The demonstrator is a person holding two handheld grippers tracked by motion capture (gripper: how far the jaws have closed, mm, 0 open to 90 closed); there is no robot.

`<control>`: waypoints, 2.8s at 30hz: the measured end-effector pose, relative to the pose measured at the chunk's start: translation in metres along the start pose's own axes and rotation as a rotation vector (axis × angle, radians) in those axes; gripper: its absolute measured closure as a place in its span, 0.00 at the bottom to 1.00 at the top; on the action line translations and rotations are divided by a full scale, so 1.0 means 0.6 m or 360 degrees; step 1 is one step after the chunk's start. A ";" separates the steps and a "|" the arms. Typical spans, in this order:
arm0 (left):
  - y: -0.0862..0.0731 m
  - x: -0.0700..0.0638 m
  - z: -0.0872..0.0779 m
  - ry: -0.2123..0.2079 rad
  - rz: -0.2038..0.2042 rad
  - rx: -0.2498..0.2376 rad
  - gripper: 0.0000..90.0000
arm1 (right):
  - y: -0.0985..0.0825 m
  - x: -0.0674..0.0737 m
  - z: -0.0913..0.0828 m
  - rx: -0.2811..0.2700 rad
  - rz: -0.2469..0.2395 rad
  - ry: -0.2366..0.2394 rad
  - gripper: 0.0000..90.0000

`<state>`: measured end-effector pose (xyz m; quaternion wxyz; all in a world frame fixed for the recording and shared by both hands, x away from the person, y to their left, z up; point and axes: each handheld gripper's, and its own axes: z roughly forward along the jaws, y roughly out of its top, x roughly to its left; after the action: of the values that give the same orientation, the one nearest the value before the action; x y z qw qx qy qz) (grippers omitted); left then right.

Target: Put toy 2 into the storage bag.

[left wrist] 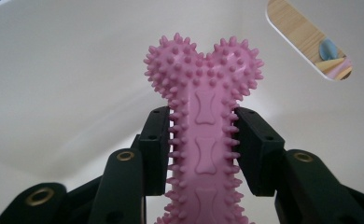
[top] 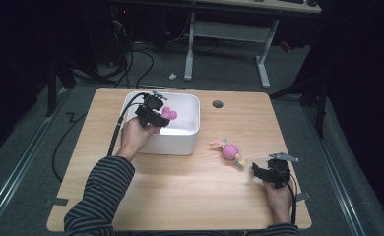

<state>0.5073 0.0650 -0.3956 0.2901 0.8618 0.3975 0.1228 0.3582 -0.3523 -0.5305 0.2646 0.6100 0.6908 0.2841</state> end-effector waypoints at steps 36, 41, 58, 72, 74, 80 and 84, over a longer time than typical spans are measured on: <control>-0.076 0.018 -0.132 0.0029 -0.0073 -0.0401 0.37 | 0.000 0.001 0.000 0.0000 -0.0002 0.0004 0.24; -0.093 0.020 -0.145 0.0037 -0.0089 -0.0428 0.37 | 0.000 0.001 0.000 0.0000 0.0000 0.0003 0.24; -0.150 0.015 -0.174 0.0052 -0.0110 -0.0512 0.37 | 0.000 0.001 0.000 0.0000 -0.0003 0.0003 0.24; -0.193 0.009 -0.178 0.0053 -0.0153 -0.0532 0.37 | 0.000 0.001 0.000 0.0000 -0.0002 0.0004 0.24; -0.199 0.008 -0.177 0.0049 -0.0159 -0.0535 0.37 | 0.000 0.001 0.000 0.0000 -0.0004 0.0005 0.24; -0.218 0.006 -0.174 0.0048 -0.0182 -0.0538 0.37 | 0.000 0.001 0.000 0.0000 -0.0004 0.0005 0.24; -0.228 0.007 -0.170 0.0042 -0.0202 -0.0537 0.37 | 0.000 0.001 0.000 -0.0001 -0.0006 0.0005 0.24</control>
<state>0.3810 0.1799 -0.3957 0.4326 0.7724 0.4286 0.1804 0.3579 -0.3518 -0.5305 0.2642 0.6081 0.6924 0.2846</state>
